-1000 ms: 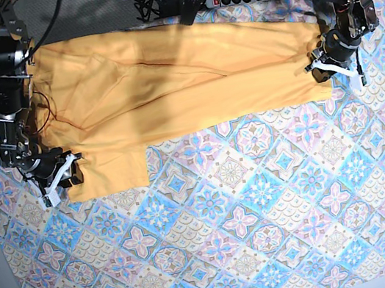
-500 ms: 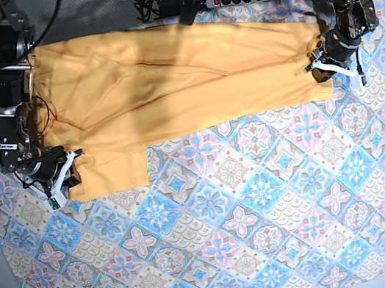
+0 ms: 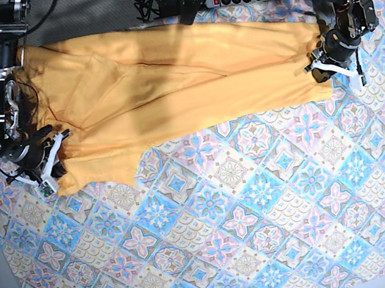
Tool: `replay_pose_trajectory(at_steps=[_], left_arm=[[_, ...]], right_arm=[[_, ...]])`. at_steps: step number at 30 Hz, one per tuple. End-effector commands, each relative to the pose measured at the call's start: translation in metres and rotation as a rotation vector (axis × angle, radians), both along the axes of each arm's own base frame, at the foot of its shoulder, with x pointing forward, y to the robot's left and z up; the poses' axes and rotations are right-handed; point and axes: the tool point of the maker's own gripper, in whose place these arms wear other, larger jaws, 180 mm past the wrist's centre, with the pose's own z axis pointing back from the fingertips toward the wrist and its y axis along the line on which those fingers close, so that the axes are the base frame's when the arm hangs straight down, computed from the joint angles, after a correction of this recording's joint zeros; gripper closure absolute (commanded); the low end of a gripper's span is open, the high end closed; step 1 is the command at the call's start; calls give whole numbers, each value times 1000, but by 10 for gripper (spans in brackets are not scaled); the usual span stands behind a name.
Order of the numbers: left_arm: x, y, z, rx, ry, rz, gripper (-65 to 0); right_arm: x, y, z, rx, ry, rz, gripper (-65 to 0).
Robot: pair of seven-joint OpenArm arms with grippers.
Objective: Fold the T-shirt properly
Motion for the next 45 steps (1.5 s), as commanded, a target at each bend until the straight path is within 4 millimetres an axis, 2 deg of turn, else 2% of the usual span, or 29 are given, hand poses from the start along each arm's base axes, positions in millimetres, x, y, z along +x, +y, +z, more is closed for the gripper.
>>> replay_pose_trajectory(at_steps=[1, 8, 18, 25, 28, 32, 37, 38, 40, 45], left_arm=[[-43, 18, -22, 83, 201, 18, -16], [-43, 18, -22, 83, 201, 18, -16], [-42, 18, -22, 83, 200, 18, -16], [-42, 18, -22, 83, 198, 19, -16], [-42, 18, -22, 83, 200, 19, -16], [-36, 17, -20, 82, 188, 19, -16], [-32, 18, -19, 83, 182, 19, -16], [-32, 18, -19, 83, 182, 19, -16], [-30, 17, -19, 83, 178, 18, -16], [-30, 17, -19, 84, 178, 17, -16]], right_arm=[[8, -3, 19, 5, -56, 0, -38], [-26, -13, 32, -2, -51, -31, -38], [-71, 6, 45, -74, -32, 50, -38], [-95, 13, 42, -84, 1, 77, -38], [-98, 19, 45, -61, -9, 86, -38], [-95, 35, 57, 67, -50, 91, -38], [-90, 9, 64, 71, -71, 21, -42], [-84, 5, 67, 68, -85, 11, -47], [-68, 0, 76, 71, -130, -5, -86], [-63, -3, 72, 81, -125, -16, -220]])
